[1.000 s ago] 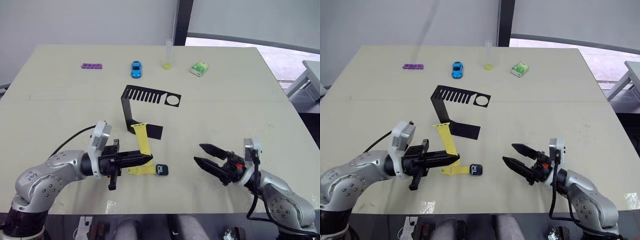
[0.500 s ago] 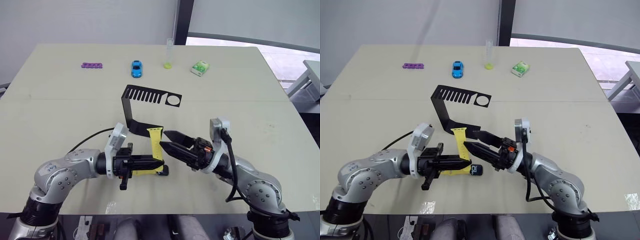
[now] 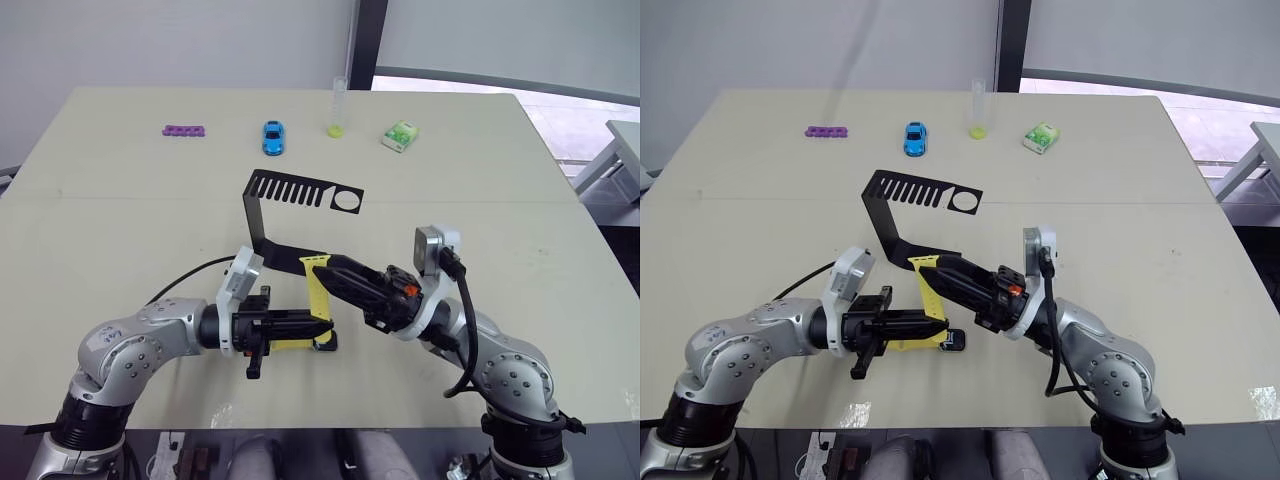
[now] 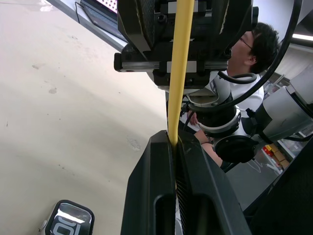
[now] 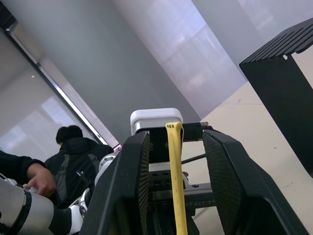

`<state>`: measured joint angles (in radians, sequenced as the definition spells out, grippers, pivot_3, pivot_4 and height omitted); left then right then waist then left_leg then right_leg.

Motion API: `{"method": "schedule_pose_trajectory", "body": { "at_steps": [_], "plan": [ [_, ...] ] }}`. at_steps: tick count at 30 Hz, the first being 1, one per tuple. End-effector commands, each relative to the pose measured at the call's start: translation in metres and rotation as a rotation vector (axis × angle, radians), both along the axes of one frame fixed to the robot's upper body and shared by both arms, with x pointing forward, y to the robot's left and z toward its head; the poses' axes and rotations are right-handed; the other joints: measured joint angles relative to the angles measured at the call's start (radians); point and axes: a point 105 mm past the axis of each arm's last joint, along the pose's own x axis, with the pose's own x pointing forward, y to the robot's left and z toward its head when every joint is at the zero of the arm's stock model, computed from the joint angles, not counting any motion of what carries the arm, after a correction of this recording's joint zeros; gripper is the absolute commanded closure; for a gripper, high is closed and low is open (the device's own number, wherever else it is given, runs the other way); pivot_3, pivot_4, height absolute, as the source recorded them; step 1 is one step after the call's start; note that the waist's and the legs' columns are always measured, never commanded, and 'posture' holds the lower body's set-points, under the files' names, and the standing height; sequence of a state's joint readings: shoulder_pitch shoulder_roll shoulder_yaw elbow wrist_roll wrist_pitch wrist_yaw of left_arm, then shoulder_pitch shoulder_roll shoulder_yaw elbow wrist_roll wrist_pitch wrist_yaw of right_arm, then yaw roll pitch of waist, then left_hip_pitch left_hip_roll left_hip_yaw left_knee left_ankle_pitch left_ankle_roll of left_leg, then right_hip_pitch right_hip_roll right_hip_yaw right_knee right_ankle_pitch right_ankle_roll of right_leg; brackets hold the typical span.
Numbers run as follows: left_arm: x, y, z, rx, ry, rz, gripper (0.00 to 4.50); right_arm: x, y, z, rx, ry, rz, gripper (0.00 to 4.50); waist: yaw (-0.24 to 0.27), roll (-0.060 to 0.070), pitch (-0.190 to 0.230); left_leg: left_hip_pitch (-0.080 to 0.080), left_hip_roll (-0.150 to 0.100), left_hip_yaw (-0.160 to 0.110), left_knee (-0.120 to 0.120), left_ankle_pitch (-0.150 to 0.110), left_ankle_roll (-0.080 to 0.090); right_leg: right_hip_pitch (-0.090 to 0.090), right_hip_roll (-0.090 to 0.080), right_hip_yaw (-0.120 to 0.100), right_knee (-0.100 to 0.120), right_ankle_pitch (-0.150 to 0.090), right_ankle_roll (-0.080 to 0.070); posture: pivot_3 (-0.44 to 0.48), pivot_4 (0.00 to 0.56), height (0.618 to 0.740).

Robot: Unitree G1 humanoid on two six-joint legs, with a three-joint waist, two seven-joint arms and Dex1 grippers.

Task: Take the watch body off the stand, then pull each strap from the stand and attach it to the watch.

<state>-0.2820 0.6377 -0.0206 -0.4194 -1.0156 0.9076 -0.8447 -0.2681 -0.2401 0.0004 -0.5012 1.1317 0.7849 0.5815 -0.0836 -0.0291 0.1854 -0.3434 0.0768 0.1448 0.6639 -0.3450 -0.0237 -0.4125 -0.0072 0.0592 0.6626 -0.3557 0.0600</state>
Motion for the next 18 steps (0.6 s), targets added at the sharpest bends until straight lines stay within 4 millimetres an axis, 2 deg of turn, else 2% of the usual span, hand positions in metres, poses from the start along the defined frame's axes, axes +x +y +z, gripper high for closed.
{"method": "schedule_pose_trajectory", "body": {
  "at_steps": [1,18],
  "plan": [
    [-0.0038,-0.0023,0.0045,-0.012,-0.027,-0.018,4.5,-0.0014,0.0023,0.007,0.022,-0.014,0.011,2.67,0.0,0.0,0.0,0.0,0.0,0.0,0.0,0.0,0.0,0.0,0.0,0.0,0.0,0.0,0.0,0.0,0.15,0.74],
    [-0.0031,-0.0018,0.005,-0.023,-0.03,-0.011,4.5,-0.0042,0.0041,0.0008,-0.001,0.013,0.05,2.67,0.0,0.0,0.0,0.0,0.0,0.0,0.0,0.0,0.0,0.0,0.0,0.0,0.0,0.0,0.0,0.0,0.15,0.74]
  ]
}}
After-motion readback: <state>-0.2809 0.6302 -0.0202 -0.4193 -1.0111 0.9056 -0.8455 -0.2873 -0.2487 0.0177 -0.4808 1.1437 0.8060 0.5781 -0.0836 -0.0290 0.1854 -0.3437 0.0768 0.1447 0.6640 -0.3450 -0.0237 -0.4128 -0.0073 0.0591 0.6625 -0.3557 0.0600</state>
